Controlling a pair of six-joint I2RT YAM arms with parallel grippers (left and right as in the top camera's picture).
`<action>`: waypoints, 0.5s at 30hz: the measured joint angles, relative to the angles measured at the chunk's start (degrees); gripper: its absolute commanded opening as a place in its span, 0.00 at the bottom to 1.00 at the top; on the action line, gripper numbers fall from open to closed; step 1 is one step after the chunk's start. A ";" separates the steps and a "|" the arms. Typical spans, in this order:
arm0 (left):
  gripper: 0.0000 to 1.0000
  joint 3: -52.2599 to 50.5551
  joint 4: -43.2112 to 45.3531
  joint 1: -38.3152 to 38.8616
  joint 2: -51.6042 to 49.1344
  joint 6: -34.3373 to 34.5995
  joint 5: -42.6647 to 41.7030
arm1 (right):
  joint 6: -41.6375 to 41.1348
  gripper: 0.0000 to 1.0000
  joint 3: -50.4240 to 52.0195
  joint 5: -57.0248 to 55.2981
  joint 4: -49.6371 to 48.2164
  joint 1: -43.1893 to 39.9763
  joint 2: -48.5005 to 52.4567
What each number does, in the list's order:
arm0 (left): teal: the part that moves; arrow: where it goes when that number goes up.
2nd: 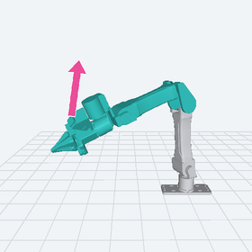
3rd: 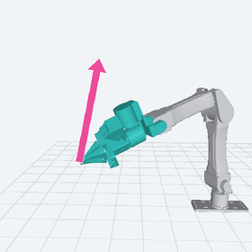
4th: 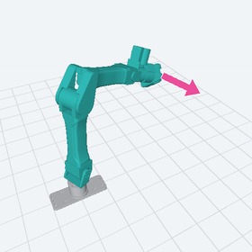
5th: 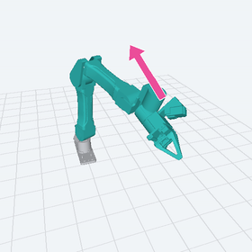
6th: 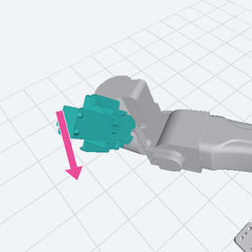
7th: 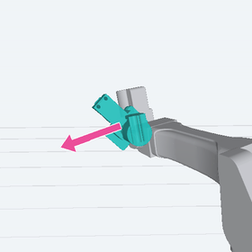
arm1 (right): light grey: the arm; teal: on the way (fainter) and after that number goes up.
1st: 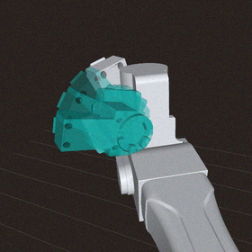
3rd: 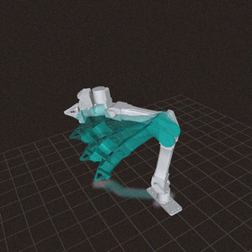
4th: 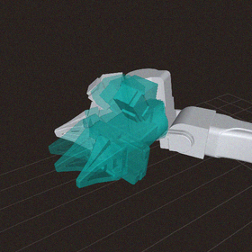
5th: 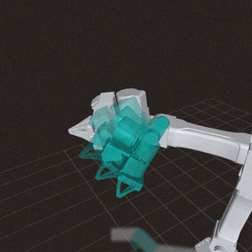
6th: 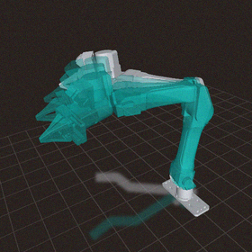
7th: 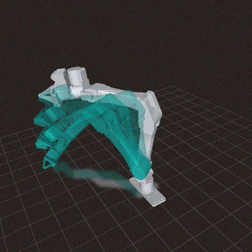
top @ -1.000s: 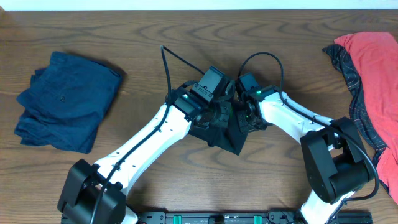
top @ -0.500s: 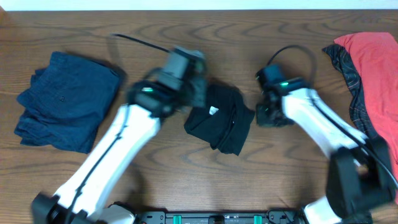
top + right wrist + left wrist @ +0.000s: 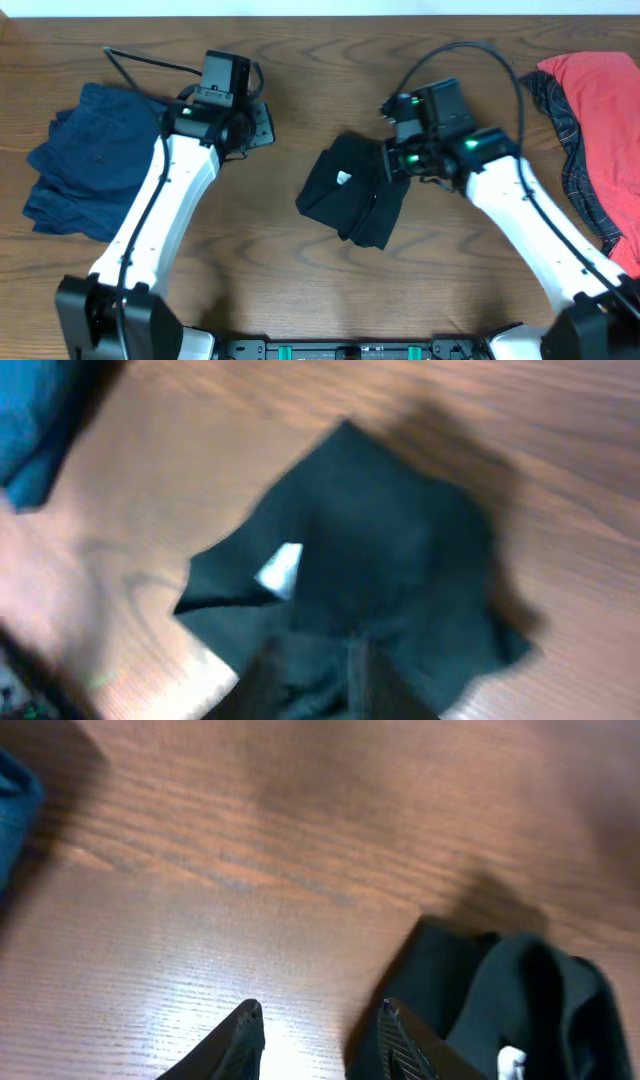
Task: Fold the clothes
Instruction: 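Release the bundle and lift both grippers away, then press and tidy the folded black bundle with the right gripper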
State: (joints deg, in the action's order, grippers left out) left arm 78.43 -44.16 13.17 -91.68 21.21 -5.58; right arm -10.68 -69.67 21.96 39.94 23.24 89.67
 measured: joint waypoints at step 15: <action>0.40 0.00 -1.14 0.02 -0.74 -0.02 -0.46 | -5.68 0.01 0.09 -5.22 1.11 6.23 12.39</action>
State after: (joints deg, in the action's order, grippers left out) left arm 78.43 -45.30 13.19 -92.42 21.19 -6.04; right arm -16.36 -69.58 16.73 41.06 29.47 102.06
